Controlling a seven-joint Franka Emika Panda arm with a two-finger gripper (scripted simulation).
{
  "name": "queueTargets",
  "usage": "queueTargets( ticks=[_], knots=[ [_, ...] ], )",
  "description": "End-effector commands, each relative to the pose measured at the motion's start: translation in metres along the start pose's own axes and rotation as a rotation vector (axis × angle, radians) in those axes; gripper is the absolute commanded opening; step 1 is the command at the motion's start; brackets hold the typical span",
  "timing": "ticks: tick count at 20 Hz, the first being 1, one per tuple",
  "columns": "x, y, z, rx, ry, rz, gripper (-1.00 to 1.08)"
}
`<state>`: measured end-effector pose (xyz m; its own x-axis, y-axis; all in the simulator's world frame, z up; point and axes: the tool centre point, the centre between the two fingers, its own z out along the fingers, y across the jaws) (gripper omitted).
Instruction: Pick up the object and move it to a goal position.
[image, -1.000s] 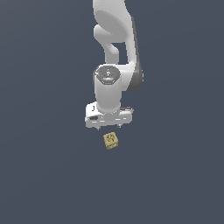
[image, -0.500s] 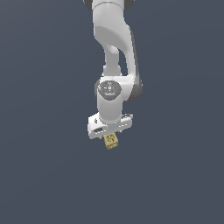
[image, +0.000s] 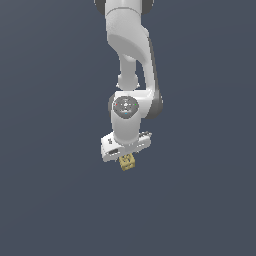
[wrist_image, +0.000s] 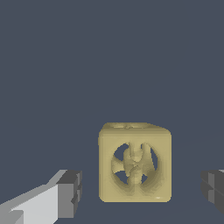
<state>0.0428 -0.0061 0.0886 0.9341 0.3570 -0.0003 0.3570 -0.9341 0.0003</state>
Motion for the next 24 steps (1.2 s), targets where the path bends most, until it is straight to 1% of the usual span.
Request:
queueTargets(
  ticks=[1,9,14,15,24],
  knots=[
    [0.0,0.0,0.005,0.0,-0.001,0.0,1.0],
    [-0.001,-0.001,0.044,0.0,0.0,-0.005,1.0],
    [0.0,0.0,0.049,0.0,0.0,-0.005,1.0],
    [0.0,0.0,0.049,0.0,0.0,-0.005,-1.0],
    [0.0,0.0,0.049,0.0,0.0,-0.005,-1.0]
  ],
)
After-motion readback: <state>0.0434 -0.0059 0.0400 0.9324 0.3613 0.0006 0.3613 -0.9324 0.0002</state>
